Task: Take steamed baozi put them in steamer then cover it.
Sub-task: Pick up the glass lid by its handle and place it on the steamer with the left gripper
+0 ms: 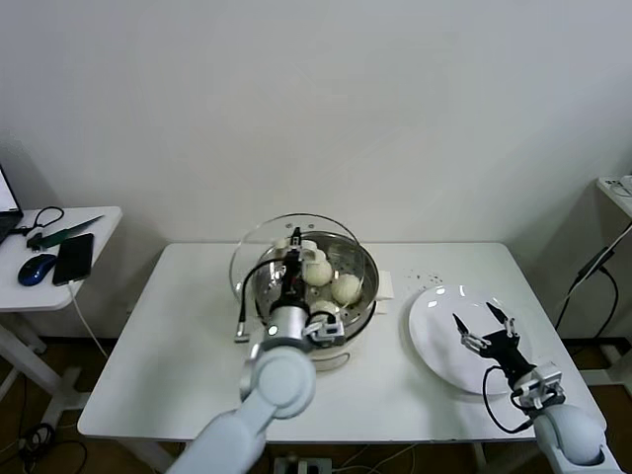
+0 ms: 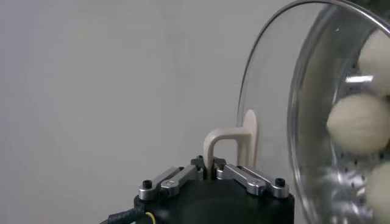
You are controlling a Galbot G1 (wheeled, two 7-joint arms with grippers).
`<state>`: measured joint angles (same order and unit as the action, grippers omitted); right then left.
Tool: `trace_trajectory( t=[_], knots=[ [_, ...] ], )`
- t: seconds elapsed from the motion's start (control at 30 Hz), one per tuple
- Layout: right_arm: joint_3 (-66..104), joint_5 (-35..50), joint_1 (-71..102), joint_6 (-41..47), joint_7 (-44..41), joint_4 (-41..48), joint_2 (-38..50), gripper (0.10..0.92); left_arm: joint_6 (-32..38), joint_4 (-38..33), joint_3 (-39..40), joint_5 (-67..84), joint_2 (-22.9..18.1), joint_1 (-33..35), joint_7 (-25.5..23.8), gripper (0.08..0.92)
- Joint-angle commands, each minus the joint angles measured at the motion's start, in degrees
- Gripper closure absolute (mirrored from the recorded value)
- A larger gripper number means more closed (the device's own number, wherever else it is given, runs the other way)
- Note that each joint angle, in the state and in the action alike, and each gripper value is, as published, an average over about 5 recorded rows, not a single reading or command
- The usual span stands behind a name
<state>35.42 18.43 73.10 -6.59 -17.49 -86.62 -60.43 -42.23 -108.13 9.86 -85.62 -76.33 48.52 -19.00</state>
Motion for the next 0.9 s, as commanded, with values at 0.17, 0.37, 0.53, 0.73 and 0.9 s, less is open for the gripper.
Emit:
trace_trajectory(
  t=[0.17,0.37,0.53,0.73,0.9],
  knots=[
    [1.0,-0.5,0.5,-0.3,-0.2,0.3,-0.3,0.203,-2.8,11.8,4.5,-0.6,-8.7,-5.0,-0.5,0.850],
    [1.1,-0.7,0.6,-0.5,-0.5,0.7,-0.6,0.203,-2.8,13.6,3.4,0.2,-8.3,-4.7,0.3,0.850],
    [1.1,-0.8,0.5,-0.6,-0.6,0.9,-0.6,0.203,-2.8,14.0,2.3,0.2,-7.6,-4.6,0.4,0.850],
    [0.9,-1.0,0.2,-0.6,-0.6,1.0,-0.6,0.203,-2.8,13.0,1.6,0.0,-7.2,-3.5,0.3,0.850],
    [0.6,-1.3,-0.2,-0.6,-0.6,1.2,-0.7,0.203,-2.8,12.7,1.2,0.1,-7.1,-2.9,0.3,0.850]
  ],
)
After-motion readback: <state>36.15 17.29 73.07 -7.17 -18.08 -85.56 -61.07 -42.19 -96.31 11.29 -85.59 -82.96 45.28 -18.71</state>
